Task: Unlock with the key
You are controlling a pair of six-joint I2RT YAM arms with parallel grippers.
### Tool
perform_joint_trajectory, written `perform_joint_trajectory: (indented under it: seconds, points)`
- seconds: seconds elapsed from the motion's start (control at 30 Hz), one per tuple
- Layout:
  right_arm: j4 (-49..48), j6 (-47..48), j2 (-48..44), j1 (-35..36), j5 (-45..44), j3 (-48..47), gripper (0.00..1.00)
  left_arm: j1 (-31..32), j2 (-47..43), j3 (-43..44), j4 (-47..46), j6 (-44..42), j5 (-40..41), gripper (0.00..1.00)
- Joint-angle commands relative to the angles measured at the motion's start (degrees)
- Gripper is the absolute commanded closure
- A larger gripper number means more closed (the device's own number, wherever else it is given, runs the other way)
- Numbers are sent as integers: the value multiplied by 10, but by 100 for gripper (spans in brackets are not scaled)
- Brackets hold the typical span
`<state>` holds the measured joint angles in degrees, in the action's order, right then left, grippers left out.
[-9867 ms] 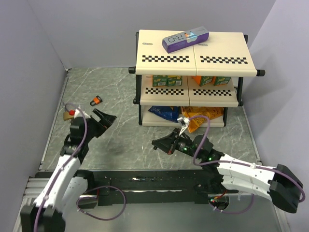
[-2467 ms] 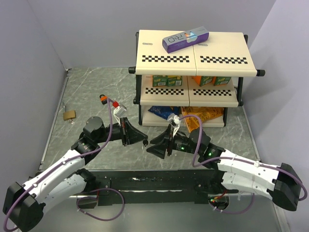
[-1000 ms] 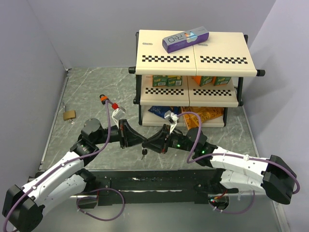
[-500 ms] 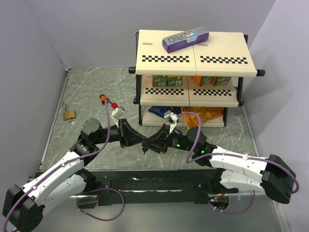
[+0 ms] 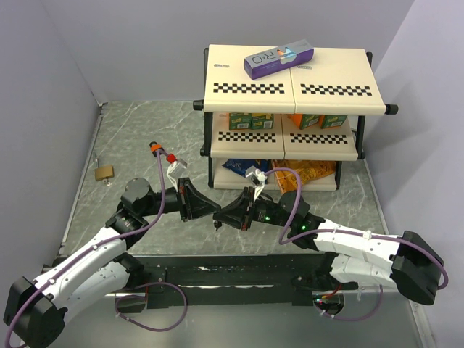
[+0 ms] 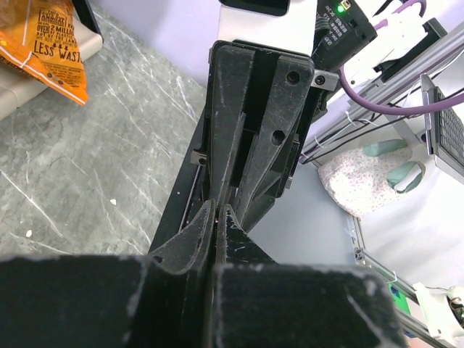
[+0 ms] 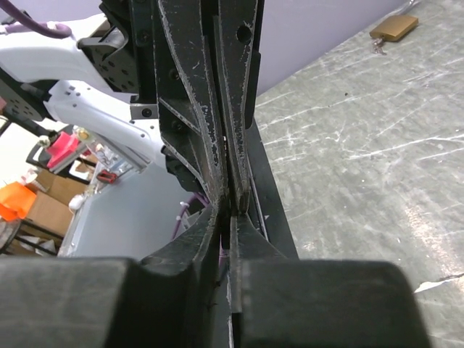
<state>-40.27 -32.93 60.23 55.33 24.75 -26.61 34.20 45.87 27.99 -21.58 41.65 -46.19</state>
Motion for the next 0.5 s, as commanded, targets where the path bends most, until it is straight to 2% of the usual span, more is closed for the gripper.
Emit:
perform_joint_trajectory:
  seconds: [0.0, 0.07, 0.2, 0.27, 0.3, 0.33, 0.43, 0.47]
  points:
    - [-17, 1, -12, -1, -7, -1, 96, 0, -3, 6, -23, -2, 1, 99]
    - [-15, 2, -13, -1, -8, -1, 100, 0, -3, 7, -19, -4, 5, 99]
    - [-16, 2, -17, 0, -16, 2, 100, 0, -3, 15, 7, -13, 24, 98]
    - [-10, 1, -20, -1, -31, 5, 100, 0, -6, 22, 28, -29, 48, 71]
    - [-3, 1, -24, -1, -39, 5, 100, 0, -9, 30, 36, -33, 53, 53]
    - [4, 1, -27, -2, -44, 6, 100, 0, -14, 34, 55, -39, 60, 22]
    - [6, 0, -36, -6, -55, 14, 100, -1, -31, 46, 100, -60, 101, 1]
    - [7, 0, -41, -7, -55, 16, 100, -1, -37, 50, 116, -79, 136, 1]
